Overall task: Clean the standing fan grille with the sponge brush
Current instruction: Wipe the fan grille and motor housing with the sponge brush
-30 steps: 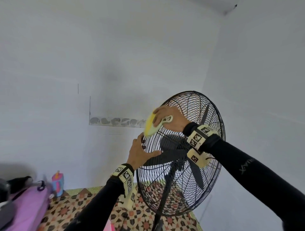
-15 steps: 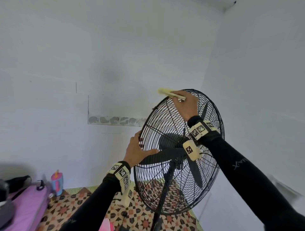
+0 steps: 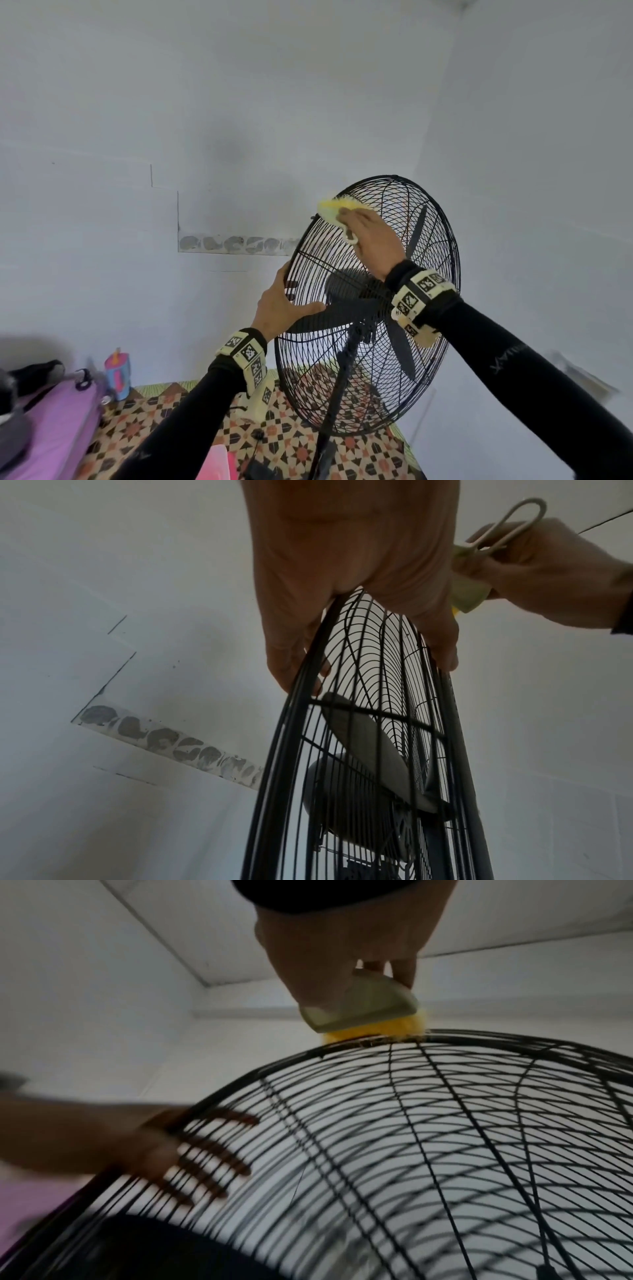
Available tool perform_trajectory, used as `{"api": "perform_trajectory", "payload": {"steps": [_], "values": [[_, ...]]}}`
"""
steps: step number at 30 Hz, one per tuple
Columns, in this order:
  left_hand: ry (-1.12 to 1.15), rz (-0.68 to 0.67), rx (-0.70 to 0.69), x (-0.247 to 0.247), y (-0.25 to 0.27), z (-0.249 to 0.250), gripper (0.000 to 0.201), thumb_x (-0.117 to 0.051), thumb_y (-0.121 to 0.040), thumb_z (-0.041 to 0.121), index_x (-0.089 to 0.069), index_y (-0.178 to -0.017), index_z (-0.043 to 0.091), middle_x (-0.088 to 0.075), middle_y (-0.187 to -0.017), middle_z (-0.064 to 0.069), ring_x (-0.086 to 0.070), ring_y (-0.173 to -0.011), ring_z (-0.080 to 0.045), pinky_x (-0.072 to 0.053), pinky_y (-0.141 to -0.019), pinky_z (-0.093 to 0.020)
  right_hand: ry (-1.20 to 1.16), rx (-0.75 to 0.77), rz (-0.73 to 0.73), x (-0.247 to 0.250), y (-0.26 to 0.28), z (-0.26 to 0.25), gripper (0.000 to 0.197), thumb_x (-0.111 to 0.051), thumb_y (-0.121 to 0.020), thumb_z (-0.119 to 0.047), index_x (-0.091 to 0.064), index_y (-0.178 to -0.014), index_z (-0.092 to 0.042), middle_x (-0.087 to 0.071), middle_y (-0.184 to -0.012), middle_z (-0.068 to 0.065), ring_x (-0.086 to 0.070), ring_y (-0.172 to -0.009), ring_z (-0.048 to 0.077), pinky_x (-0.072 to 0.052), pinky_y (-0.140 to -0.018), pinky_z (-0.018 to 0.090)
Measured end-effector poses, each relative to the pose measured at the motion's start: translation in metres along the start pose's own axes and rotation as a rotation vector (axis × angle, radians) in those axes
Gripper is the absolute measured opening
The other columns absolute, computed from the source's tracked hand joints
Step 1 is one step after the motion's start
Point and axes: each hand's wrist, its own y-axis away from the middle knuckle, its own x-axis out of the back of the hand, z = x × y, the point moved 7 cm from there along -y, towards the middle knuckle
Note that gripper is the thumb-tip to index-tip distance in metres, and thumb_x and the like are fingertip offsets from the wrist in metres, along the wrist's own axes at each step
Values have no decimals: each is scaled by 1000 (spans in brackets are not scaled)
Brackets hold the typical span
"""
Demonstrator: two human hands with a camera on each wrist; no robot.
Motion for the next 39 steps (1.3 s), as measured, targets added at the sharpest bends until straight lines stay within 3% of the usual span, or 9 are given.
{"api": "perform_trajectory", "payload": {"steps": [4, 10, 15, 21, 26, 29, 33, 36, 39], "values": [[-8, 3, 10, 0, -1, -1, 113, -90, -63, 64, -33, -153, 28, -60, -136, 7, -58, -124, -17, -47, -106, -36, 0, 612, -221, -15, 41, -77, 49, -72, -72, -5, -70, -120, -8, -73, -118, 12, -71, -100, 32, -61, -81, 47], [19, 6, -3, 0, 2, 1, 116, -92, -65, 58, -27, -157, 30, -60, -133, 6, -61, -114, -14, -52, -101, -36, -125, -204, 168, 20, 12, 28, 55, -66, -87, 0, -55, -141, -9, -71, -115, 19, -66, -92, 31, -60, -78, 56], [22, 11, 1, 2, 0, 0, 114, -92, -67, 54, -29, -157, 26, -57, -142, 3, -56, -125, -18, -48, -108, -42, -94, 420, -131, -22, 69, -48, 71, -71, -78, -2, -49, -145, -15, -62, -139, 9, -63, -120, 31, -50, -98, 48], [55, -12, 30, 2, 2, -1, 110, -93, -70, 45, -29, -157, 25, -58, -133, 5, -58, -118, -15, -49, -103, -36, -333, -247, 185, 6, 36, 48, 57, -67, -89, 1, -56, -143, -16, -67, -125, 15, -63, -104, 27, -58, -89, 51], [67, -9, 58, 6, -2, -4, 110, -93, -67, 49, -31, -155, 25, -56, -131, 9, -57, -121, -14, -47, -104, -36, -271, 213, -72, -12, 64, -24, 62, -80, -78, 0, -61, -134, -15, -71, -119, 17, -71, -95, 32, -62, -78, 47], [101, -12, 96, 7, -2, -11, 103, -94, -69, 42, -35, -152, 24, -56, -135, 7, -57, -122, -16, -49, -106, -39, -384, 59, -13, -2, 49, -5, 54, -64, -95, -5, -47, -142, -26, -59, -135, 15, -64, -97, 21, -61, -72, 34], [99, -8, 132, 8, -3, -11, 102, -94, -66, 48, -37, -147, 27, -53, -135, 9, -56, -120, -18, -51, -94, -32, -407, -277, 152, 11, 28, 41, 23, -60, -98, -7, -66, -116, -18, -48, -147, 8, -63, -109, 25, -60, -82, 30], [90, -13, 158, 10, -4, -6, 123, -96, -55, 57, -28, -154, 28, -50, -139, 5, -55, -125, -22, -50, -104, -41, -346, -152, -60, -12, 44, 10, 19, -64, -93, -11, -64, -108, -23, -48, -152, 6, -51, -133, 26, -44, -110, 42], [-121, 44, 112, 12, -16, 8, 130, -97, -67, 28, -9, -162, 16, -31, -160, -11, -35, -145, -30, -31, -123, -51, -360, 114, -295, -20, 70, -37, 20, -59, -95, -10, -61, -111, -22, -46, -155, 4, -59, -125, 26, -54, -92, 25]]}}
